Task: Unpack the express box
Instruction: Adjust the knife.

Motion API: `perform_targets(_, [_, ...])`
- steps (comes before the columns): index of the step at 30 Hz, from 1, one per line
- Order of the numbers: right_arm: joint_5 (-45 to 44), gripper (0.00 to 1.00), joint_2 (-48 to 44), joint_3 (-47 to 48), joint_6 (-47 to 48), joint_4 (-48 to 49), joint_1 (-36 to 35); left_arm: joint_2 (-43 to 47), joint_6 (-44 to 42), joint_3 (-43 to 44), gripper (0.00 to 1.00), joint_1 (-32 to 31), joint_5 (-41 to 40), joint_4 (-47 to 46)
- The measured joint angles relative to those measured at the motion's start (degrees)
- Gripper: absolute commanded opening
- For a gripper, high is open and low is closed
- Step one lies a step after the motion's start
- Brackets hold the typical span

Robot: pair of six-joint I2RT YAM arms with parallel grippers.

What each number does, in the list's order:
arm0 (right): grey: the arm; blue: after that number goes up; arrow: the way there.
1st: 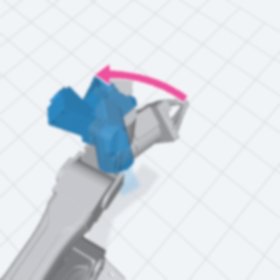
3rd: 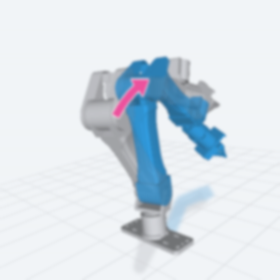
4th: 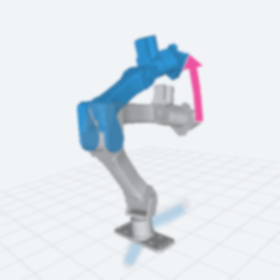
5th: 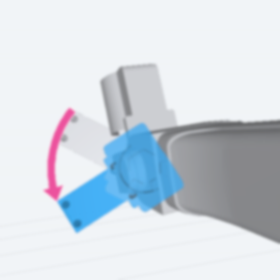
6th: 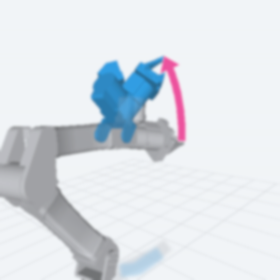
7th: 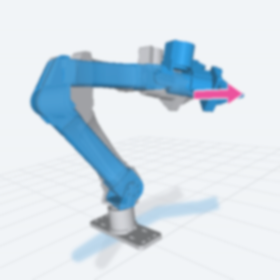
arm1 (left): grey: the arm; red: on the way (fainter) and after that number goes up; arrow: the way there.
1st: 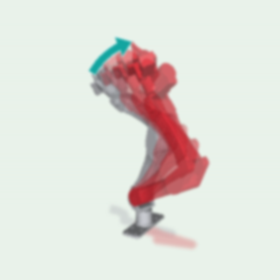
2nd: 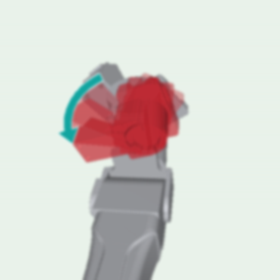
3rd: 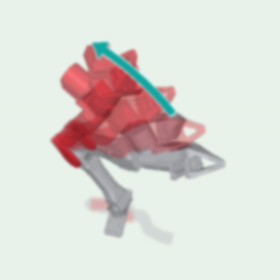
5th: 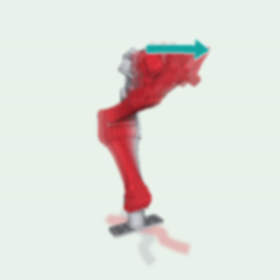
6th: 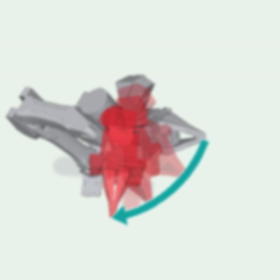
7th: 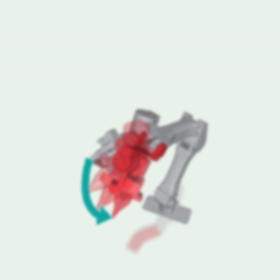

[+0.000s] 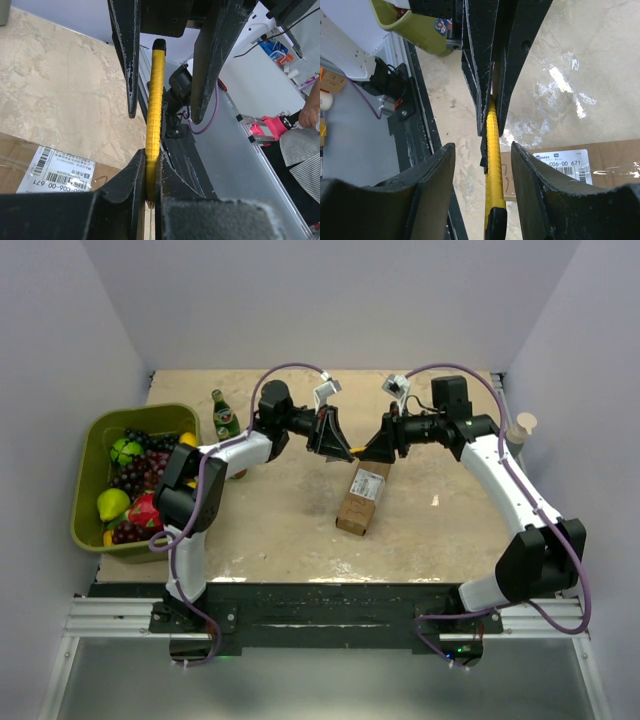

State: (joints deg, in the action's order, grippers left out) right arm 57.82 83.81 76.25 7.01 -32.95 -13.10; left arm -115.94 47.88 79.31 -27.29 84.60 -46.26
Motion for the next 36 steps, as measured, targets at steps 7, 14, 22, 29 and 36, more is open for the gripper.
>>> perform_targets(7, [-0.09,0.50,0.00,-0.90,-0.37,0.13,0.00,-0.02,1.05,0.00,0.00,0.28,-0.28,-0.11])
perform_targets(14, [-0.11,0.46,0.00,-1.40,-1.97,1.70,0.04,-0.22,1.07,0.00,0.00,0.28,-0.39,-0.46])
perform_targets(22, [-0.09,0.46,0.22,-1.40,-3.72,3.85,0.04,-0.22,1.09,0.00,0.00,0.28,-0.39,-0.48])
perform_targets(29, [-0.09,0.41,0.22,-1.79,-4.17,4.07,0.04,-0.48,1.20,0.39,0.00,0.28,-0.61,-0.50])
perform_targets(36, [-0.11,0.38,0.24,-2.27,-4.70,4.35,0.04,-0.68,1.66,1.29,0.00,0.31,-0.85,-0.76])
